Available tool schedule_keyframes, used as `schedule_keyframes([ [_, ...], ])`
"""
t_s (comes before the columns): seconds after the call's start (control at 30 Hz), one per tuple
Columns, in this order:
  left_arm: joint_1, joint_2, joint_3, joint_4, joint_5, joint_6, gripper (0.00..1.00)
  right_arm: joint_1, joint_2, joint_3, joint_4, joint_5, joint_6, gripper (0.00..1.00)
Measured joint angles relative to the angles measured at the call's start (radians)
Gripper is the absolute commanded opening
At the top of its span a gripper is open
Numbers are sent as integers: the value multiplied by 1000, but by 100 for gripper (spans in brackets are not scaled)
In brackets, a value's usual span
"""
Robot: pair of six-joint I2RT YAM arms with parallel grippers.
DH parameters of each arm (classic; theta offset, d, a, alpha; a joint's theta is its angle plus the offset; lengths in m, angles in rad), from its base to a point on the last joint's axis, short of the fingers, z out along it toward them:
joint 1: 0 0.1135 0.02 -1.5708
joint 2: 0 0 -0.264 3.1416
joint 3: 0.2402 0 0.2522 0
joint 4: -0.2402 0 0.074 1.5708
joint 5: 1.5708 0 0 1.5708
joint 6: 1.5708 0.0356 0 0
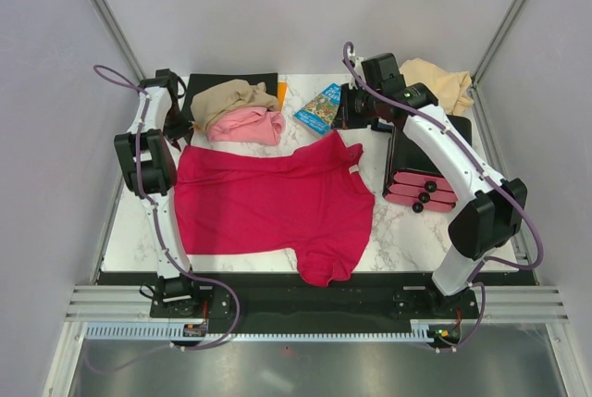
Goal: Fold and stack the t-shirts
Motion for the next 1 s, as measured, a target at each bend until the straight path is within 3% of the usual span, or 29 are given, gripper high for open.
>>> schedule_keyframes([
  [0.73,0,67,33,60,50,37,43,0,12,0,-11,0,3,0],
  [0.83,0,69,36,68,62,41,36,0,21,9,-11,0,4,0],
  [0.93,-1,71,38,77,79,48,22,0,31,13,-11,0,8,0],
  [0.97,-2,72,38,81,85,51,11,0,33,13,-11,0,10,0],
  [1.0,-4,73,38,85,89,53,7,0,34,13,-11,0,11,0],
])
